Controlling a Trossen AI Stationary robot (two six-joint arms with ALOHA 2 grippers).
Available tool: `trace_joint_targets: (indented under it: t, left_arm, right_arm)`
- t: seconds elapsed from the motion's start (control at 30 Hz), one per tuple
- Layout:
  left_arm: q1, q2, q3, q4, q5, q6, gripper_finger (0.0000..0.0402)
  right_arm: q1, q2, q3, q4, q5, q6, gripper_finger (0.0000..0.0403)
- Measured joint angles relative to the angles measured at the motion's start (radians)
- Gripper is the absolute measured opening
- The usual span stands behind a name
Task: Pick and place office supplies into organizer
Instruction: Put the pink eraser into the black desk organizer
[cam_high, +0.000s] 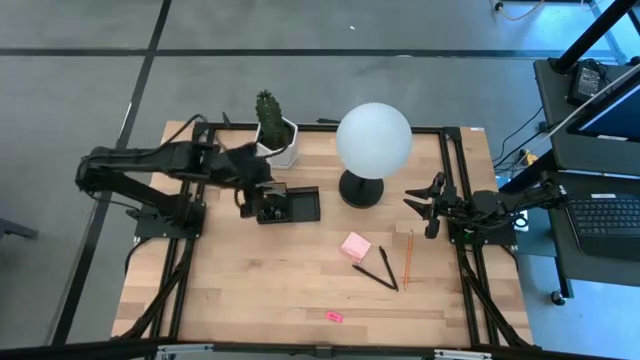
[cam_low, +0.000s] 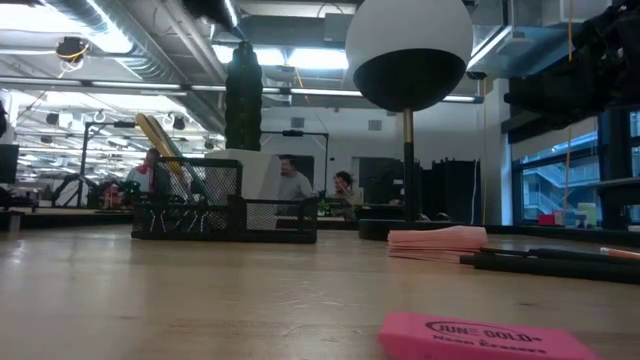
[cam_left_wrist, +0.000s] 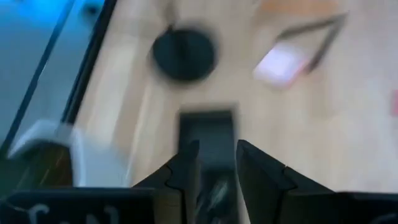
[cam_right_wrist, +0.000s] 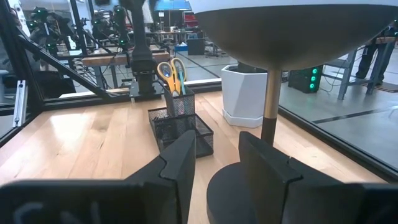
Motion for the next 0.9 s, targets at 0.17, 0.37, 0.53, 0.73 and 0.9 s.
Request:
trace_joint_targets:
  t: [0.17,0.37,0.53,0.73,0.9]
  left_arm:
    - [-0.139,0.031,0.0,0.176,0.026,0.081,0.0099]
    - [-0.262,0.179,0.0,0.352,0.082,0.095,0.0119]
    - [-0.315,0.353,0.0,0.565,0.087,0.115,0.0139]
    - [-0.367,0.58,0.0,0.904,0.144,0.108,0.0178]
    - [-0.408,0.716,0.0,1.019,0.104,0.109,0.0204]
  right_arm:
    - [0.0,0.0,0.0,0.0,0.0,-0.002,0.0126]
    - [0.0,0.0,0.0,0.0,0.0,-0.002,0.0127]
    - [0.0,0.0,0.0,0.0,0.0,0.0,0.0127]
    - [0.0,0.0,0.0,0.0,0.0,0.003,0.0127]
    - [0.0,0.0,0.0,0.0,0.0,0.003,0.0127]
